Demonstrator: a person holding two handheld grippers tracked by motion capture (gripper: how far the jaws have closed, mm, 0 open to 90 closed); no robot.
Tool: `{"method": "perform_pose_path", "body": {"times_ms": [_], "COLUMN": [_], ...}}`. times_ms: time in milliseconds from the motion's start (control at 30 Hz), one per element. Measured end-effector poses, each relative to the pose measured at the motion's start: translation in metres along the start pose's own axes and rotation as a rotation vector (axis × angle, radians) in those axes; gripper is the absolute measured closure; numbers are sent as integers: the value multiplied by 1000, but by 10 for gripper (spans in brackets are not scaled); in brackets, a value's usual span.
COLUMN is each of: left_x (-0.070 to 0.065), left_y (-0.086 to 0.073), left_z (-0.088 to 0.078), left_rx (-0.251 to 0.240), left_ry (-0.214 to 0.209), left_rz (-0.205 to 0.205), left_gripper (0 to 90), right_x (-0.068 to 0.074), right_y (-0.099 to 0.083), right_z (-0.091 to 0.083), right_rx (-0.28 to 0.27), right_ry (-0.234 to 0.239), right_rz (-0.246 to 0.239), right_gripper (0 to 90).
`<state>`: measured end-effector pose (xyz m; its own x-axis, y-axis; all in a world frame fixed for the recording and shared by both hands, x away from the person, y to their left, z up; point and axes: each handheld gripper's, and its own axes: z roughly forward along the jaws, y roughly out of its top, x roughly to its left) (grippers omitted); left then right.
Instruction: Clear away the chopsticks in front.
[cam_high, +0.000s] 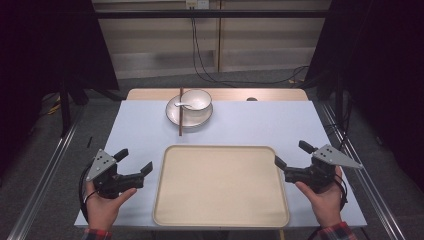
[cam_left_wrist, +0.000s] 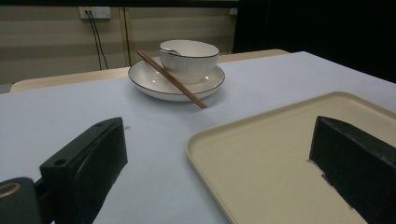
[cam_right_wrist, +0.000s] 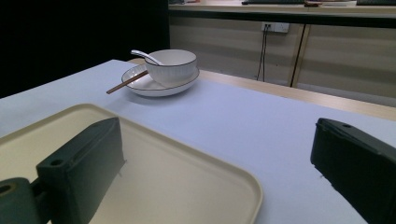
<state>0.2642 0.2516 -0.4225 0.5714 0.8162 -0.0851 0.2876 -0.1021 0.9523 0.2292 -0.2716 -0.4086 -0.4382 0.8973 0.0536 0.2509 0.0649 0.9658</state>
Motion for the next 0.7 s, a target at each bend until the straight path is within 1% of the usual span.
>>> {"method": "perform_pose_path", "body": {"times_ms": [33,100,133,167,200,267,333,367,400,433,500,533,567,600,633,667,700], "left_x": [0,0,0,0,0,-2,-3,-5,-6,-7,-8,-8,-8,-9,-9,-8,-7], "left_y": [0,-1,0,0,0,0,-1,-1,0,2,3,6,6,7,7,8,9], "left_z": [0,2,2,3,3,6,9,11,14,16,18,25,25,31,31,37,41], "left_rx": [0,-7,-8,-7,-2,5,11,19,20,18,15,14,14,22,22,18,22], "left_ry": [0,2,2,-1,7,10,7,14,19,27,33,26,26,39,39,40,45], "left_rz": [0,-12,-10,-11,-6,-9,-11,-8,-14,-17,-20,-23,-23,-28,-28,-27,-29], "left_gripper": [40,41,43,43,43,43,43,43,43,43,43,43,43,45,45,45,48], "right_x": [0,0,1,2,2,4,6,7,8,7,8,9,10,10,10,10,11], "right_y": [0,-2,-5,-6,-8,-9,-10,-10,-10,-10,-11,-11,-12,-12,-12,-12,-11], "right_z": [0,4,6,7,8,8,9,8,7,6,6,7,6,6,6,6,6], "right_rx": [0,5,21,26,37,41,45,45,33,32,31,35,39,35,35,37,27], "right_ry": [0,0,-7,1,9,11,20,34,31,35,43,54,52,48,48,57,59], "right_rz": [0,-18,-32,-27,-31,-34,-48,-50,-51,-53,-44,-49,-61,-64,-64,-67,-64], "right_gripper": [20,11,15,15,15,16,17,18,19,19,16,19,20,20,20,20,20]}}
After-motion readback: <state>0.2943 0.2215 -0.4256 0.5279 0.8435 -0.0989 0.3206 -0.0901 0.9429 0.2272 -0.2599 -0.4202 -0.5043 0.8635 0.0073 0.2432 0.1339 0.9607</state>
